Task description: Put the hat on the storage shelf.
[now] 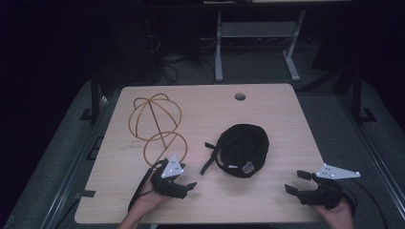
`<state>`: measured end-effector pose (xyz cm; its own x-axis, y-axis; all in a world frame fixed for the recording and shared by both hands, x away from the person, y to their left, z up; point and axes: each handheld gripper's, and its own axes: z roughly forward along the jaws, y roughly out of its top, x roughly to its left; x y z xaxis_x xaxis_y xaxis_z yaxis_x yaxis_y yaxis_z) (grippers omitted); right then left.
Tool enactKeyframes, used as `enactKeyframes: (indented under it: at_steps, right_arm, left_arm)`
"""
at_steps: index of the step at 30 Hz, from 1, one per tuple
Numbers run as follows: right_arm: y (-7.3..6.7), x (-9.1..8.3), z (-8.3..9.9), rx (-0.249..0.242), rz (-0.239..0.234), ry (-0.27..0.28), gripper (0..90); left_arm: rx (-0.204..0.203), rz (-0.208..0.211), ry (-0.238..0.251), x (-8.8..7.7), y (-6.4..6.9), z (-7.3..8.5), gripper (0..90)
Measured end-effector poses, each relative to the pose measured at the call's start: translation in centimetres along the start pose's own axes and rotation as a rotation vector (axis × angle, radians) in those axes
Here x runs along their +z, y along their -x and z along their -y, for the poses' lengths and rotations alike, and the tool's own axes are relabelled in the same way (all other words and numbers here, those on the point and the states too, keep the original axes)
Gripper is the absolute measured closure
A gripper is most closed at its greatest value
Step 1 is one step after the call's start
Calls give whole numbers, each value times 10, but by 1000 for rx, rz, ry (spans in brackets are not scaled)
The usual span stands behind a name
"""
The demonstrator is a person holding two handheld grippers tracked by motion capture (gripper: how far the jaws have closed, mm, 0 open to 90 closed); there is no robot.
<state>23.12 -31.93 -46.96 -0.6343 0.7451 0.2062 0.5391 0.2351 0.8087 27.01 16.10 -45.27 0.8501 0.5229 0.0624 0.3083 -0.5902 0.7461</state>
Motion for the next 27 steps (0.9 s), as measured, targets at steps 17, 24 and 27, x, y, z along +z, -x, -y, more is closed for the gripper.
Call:
enactKeyframes:
  at_steps: [17,24,27]
  right_arm:
    - [-1,-3,-2,0,5,20,178]
    - [-1,-4,-2,1,8,24,176]
    - [-2,-4,-2,1,7,28,174]
  left_arm:
    - [38,48,13,-3,10,-19,239]
    - [63,69,13,-2,16,-38,239]
    - [88,83,10,0,18,-47,239]
